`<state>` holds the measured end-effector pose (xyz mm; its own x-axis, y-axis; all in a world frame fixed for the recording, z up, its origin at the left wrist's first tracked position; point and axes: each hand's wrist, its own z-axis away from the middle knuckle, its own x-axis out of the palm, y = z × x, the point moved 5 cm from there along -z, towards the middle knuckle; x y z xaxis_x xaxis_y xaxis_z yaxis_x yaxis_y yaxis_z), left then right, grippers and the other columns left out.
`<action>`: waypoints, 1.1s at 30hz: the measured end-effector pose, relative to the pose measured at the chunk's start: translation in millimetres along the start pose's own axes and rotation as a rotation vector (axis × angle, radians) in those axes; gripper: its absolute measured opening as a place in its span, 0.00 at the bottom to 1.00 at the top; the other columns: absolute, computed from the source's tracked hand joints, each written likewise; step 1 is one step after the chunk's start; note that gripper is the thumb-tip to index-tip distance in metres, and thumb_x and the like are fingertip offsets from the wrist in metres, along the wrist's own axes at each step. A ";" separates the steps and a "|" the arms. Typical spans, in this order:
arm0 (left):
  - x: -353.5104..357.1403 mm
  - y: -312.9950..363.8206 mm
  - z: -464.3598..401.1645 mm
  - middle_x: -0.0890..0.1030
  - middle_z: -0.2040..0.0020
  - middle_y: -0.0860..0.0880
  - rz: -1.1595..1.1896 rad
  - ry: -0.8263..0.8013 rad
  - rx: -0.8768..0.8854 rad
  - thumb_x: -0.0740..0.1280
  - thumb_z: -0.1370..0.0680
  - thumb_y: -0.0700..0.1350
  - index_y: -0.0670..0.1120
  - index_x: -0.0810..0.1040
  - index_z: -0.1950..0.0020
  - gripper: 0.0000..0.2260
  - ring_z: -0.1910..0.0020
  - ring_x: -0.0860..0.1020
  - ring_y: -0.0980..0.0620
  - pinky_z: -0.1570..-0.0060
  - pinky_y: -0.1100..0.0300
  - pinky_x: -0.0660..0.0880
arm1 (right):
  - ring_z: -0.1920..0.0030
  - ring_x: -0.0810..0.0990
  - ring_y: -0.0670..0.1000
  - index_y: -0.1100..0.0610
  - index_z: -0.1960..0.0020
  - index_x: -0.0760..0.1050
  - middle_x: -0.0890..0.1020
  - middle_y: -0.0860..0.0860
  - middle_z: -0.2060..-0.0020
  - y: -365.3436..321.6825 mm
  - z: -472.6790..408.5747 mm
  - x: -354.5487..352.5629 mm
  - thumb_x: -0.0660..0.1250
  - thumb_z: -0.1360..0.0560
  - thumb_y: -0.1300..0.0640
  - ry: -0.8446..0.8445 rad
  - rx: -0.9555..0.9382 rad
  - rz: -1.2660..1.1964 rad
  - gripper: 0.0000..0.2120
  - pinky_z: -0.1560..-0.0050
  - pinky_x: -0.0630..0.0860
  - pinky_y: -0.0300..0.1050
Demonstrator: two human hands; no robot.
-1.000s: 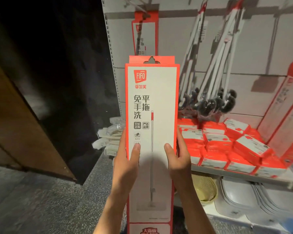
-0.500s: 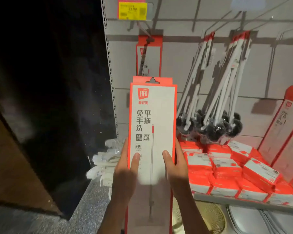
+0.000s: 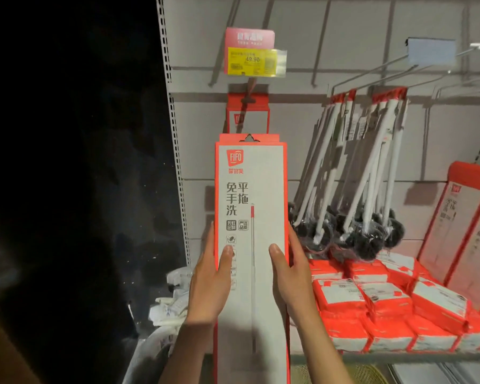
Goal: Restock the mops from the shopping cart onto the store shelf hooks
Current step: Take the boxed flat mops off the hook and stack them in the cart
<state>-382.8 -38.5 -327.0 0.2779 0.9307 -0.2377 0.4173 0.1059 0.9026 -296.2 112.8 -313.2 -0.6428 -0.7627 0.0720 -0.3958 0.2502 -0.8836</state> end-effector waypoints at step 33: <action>-8.5 39.3 -56.4 0.72 0.30 0.66 -0.078 0.110 0.138 0.59 0.22 0.68 0.77 0.53 0.27 0.25 0.39 0.80 0.58 0.44 0.48 0.82 | 0.31 0.71 0.35 0.42 0.26 0.67 0.74 0.31 0.33 -19.8 -51.3 3.1 0.68 0.25 0.49 0.012 -0.125 -0.043 0.28 0.39 0.71 0.28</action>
<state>-417.6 -22.5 -269.2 0.1471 0.9550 -0.2576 0.5506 0.1373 0.8234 -324.1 136.1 -271.7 -0.6306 -0.7676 0.1148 -0.5013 0.2899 -0.8153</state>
